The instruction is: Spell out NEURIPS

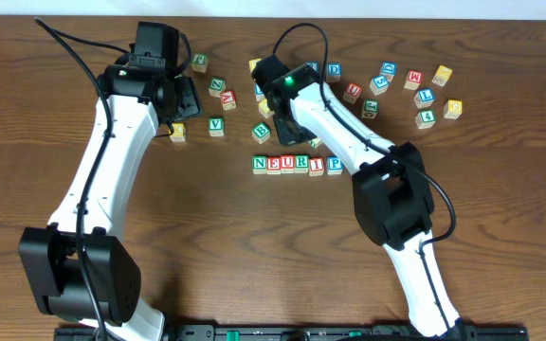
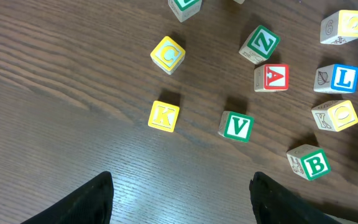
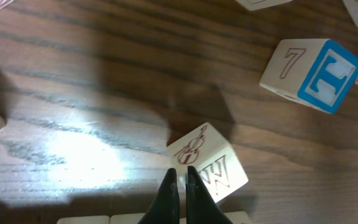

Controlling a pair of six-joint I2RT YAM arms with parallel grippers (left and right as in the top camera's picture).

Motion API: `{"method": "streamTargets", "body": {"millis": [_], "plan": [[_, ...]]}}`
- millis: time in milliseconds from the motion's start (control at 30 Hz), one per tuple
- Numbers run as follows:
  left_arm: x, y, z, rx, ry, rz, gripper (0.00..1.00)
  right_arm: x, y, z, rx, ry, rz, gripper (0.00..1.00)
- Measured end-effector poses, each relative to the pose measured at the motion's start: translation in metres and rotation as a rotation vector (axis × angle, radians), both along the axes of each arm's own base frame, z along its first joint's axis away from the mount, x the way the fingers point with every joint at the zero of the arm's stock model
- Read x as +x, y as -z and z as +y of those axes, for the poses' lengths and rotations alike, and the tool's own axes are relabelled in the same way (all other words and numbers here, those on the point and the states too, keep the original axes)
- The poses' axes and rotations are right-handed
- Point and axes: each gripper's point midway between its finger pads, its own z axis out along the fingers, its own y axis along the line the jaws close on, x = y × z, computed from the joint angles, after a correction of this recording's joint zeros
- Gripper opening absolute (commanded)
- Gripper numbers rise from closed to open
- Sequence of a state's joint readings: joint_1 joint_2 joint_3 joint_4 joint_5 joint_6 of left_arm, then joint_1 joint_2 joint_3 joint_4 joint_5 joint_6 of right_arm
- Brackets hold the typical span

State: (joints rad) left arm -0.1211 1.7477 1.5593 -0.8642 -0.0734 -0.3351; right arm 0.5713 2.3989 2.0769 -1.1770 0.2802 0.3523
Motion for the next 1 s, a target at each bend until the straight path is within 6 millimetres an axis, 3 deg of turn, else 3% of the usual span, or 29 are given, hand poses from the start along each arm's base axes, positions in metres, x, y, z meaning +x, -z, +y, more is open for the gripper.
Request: {"method": "streamTargets", "body": {"millis": [400, 1000], "plan": [[0.0, 0.0, 0.0, 0.0, 0.0, 0.0, 0.7, 0.002, 0.0, -0.005, 0.006, 0.015, 0.002, 0.01], [0.0, 0.0, 0.0, 0.0, 0.0, 0.0, 0.69, -0.008, 0.01, 0.013, 0.093, 0.002, 0.055, 0.01]]}}
